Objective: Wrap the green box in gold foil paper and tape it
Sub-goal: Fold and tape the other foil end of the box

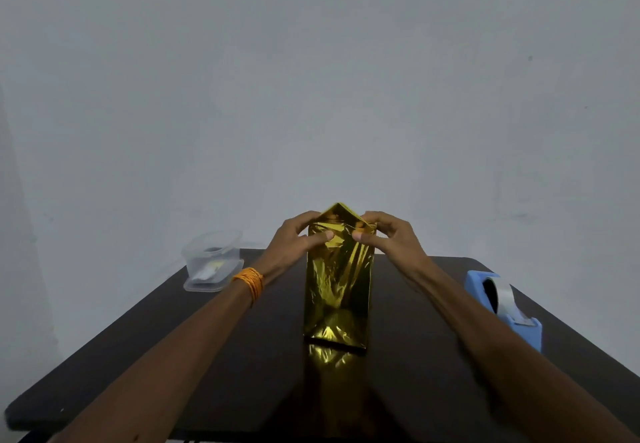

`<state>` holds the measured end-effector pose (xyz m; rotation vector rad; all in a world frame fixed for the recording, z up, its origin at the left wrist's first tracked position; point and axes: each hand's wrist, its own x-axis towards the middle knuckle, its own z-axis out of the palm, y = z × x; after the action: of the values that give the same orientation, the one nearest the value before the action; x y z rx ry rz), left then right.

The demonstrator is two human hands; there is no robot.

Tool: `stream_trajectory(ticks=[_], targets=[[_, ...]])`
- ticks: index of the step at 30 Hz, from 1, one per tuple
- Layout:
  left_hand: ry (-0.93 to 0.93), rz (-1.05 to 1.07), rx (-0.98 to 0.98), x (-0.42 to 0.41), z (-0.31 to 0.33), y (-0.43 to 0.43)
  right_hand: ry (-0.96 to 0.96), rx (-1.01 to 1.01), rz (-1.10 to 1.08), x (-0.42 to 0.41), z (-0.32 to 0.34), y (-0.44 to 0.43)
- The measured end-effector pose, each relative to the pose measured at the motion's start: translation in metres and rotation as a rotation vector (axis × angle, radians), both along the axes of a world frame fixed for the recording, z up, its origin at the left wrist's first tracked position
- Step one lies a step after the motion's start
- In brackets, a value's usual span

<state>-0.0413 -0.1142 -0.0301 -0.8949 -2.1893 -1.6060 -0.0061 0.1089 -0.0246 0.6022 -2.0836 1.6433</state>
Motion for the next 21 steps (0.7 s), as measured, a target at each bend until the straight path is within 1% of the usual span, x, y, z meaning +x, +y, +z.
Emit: stream_trajectory(ticks=[3,5,8,12,16,21], targets=[[0.091,0.055,0.057,0.000,-0.007,0.006,0.032,-0.031,-0.007,0.001,-0.002,0.003],[0.103,0.083,0.087,0.000,-0.008,0.007,0.039,-0.035,-0.014,-0.002,-0.001,0.003],[0.103,0.106,0.119,0.002,-0.004,0.010,0.019,-0.054,-0.014,-0.006,0.003,-0.001],[0.078,0.065,0.181,0.008,0.007,0.016,-0.016,-0.123,0.011,-0.002,0.008,-0.005],[0.076,0.080,0.199,0.007,0.010,0.020,-0.044,-0.105,-0.003,0.002,0.010,-0.006],[0.015,0.132,0.320,0.006,0.004,0.029,-0.085,-0.142,0.000,0.002,0.011,-0.007]])
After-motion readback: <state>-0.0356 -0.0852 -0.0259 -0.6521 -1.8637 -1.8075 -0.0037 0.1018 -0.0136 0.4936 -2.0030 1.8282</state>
